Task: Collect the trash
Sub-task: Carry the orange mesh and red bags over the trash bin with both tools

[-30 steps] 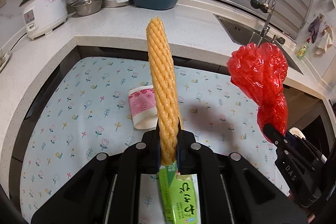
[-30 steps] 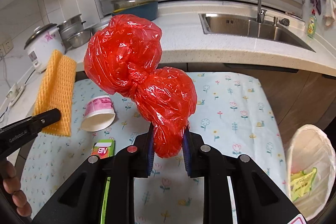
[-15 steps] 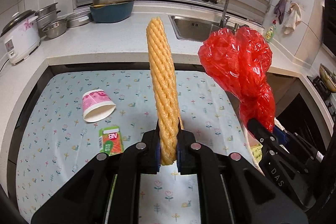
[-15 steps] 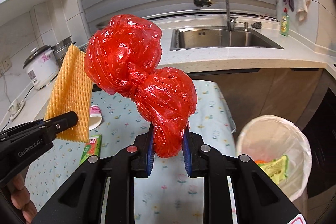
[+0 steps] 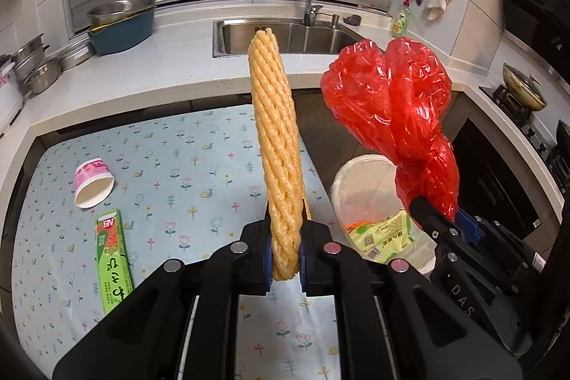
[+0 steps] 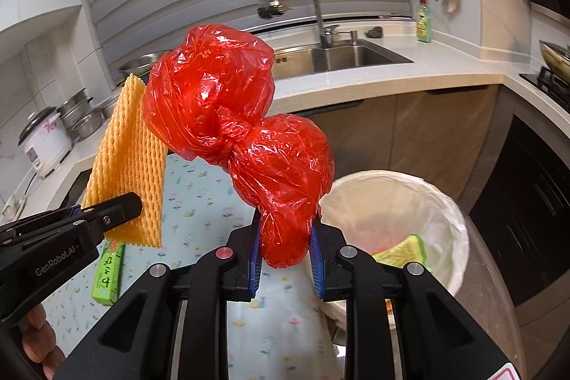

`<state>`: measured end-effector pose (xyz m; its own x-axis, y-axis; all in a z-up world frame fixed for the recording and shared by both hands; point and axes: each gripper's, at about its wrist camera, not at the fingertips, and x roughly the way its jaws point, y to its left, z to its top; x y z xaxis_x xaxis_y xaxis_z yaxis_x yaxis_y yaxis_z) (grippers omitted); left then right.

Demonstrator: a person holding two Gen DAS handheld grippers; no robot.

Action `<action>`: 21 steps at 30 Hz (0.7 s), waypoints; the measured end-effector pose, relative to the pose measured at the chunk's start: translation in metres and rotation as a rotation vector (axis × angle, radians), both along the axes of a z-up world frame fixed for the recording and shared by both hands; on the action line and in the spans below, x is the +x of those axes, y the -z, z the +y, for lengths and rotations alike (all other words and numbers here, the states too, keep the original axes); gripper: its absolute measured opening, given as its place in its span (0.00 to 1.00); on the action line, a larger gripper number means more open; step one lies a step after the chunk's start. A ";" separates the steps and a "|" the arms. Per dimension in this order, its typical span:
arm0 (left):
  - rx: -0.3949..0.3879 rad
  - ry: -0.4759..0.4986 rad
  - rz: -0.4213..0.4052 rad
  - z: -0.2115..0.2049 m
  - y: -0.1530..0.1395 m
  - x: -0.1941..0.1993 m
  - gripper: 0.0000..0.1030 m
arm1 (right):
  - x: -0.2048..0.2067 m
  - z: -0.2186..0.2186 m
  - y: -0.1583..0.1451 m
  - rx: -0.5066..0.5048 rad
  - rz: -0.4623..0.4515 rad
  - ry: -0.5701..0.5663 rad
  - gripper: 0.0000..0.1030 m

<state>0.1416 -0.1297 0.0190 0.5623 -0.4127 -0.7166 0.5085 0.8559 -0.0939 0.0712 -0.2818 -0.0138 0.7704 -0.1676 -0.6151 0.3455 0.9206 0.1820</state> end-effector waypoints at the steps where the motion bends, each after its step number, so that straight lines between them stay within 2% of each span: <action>1: 0.003 0.010 0.000 -0.006 0.001 -0.003 0.10 | -0.004 -0.006 0.001 0.003 0.001 0.010 0.21; 13: 0.040 0.132 0.018 -0.075 0.015 -0.025 0.10 | -0.036 -0.055 0.016 0.025 0.020 0.106 0.21; 21: 0.042 0.202 0.040 -0.106 0.028 -0.029 0.12 | -0.049 -0.080 0.029 0.046 0.033 0.158 0.21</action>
<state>0.1122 -0.2358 -0.0085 0.4424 -0.4830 -0.7556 0.6665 0.7408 -0.0833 0.0217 -0.3618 -0.0431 0.7158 -0.2559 -0.6498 0.4919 0.8452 0.2090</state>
